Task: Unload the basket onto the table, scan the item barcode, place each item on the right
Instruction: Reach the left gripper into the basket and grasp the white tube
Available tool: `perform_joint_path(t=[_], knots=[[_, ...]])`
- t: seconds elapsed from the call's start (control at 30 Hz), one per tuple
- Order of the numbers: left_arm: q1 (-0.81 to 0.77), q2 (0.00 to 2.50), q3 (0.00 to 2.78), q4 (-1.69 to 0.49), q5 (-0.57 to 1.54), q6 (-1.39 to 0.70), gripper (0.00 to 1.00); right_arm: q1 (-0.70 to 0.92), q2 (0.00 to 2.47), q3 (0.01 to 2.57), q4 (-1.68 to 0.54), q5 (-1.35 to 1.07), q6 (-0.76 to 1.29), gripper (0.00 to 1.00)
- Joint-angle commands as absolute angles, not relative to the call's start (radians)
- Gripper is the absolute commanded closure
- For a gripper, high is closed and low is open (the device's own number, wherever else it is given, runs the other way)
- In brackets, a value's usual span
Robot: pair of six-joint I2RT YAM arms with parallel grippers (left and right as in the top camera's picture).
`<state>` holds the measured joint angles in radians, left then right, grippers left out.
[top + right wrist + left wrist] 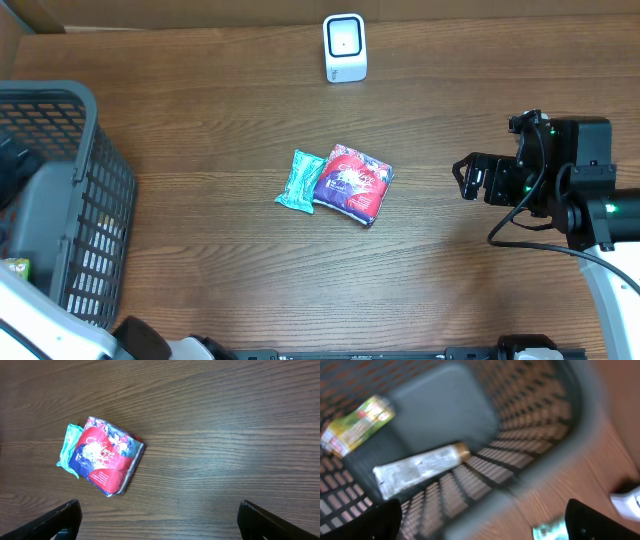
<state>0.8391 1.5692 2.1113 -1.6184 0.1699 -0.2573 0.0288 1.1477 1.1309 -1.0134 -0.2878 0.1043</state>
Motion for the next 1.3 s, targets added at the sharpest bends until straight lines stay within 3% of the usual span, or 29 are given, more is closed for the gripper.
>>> perform_joint_path(t=[0.0, 0.5, 0.8, 1.27], knots=[[0.958, 1.589, 1.943, -1.537, 0.249, -0.269, 0.08, 0.036, 1.146, 1.151, -1.008, -0.290, 0.100, 0.00], [0.999, 1.621, 1.428, -1.087, 0.260, -0.129, 0.05, 0.036, 1.185, 1.151, -1.008, -0.290, 0.099, 0.00], [0.988, 1.749, 1.376, -1.016, 0.297, 0.126, 0.15, 0.035, 1.229, 1.151, -1.008, -0.290, 0.100, 0.00], [0.938, 1.853, 1.376, -1.049, 0.308, 0.533, 0.10, 0.035, 1.231, 1.151, -0.997, -0.290, 0.100, 0.00]])
